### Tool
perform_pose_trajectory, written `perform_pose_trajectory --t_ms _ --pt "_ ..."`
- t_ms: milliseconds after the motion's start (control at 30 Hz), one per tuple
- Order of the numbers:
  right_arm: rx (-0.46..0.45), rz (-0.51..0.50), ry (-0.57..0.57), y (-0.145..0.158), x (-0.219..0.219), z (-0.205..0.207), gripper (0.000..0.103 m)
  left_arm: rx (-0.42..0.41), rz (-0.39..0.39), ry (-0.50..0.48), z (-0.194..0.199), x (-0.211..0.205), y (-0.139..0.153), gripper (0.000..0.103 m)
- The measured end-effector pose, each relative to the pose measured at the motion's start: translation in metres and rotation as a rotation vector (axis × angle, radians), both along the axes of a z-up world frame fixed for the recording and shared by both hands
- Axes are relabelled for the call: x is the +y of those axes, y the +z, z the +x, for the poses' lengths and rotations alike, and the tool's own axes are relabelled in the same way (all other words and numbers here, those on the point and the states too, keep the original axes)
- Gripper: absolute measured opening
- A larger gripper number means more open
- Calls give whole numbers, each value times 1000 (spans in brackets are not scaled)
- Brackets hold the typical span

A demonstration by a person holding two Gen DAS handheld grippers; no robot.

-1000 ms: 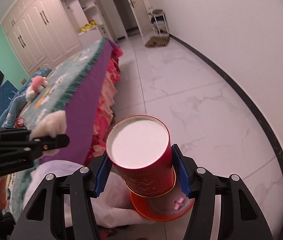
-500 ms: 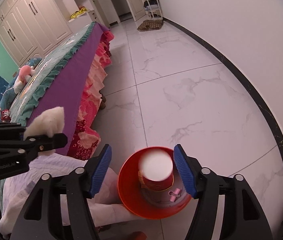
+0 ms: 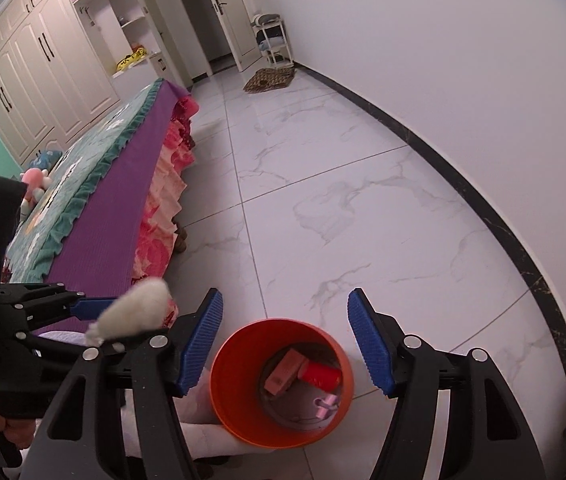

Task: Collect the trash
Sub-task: 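Open the right gripper to drop the red cup while the left drops the cotton ball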

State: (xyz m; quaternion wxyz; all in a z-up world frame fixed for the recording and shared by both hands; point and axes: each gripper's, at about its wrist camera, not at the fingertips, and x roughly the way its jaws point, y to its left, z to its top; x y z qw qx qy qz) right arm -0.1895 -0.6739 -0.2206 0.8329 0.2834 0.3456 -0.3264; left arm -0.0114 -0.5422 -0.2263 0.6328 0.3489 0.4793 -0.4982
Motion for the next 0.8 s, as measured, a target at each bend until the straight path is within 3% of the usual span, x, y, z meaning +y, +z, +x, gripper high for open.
perform_pose_trajectory --t_ms 33,200,500,800 --pt "-2 -1 -4 1 -1 -2 65 -9 -6 -7 -2 -1 1 81" --pt "0 -1 -15 2 -2 -6 65 -19 4 -21 -5 -4 1 87" --pt "-2 -6 -16 4 1 -5 65 -27 4 -9 -4 -3 3 87" --pt "-46 -26 23 30 18 5 65 -54 -32 35 6 18 23 87"
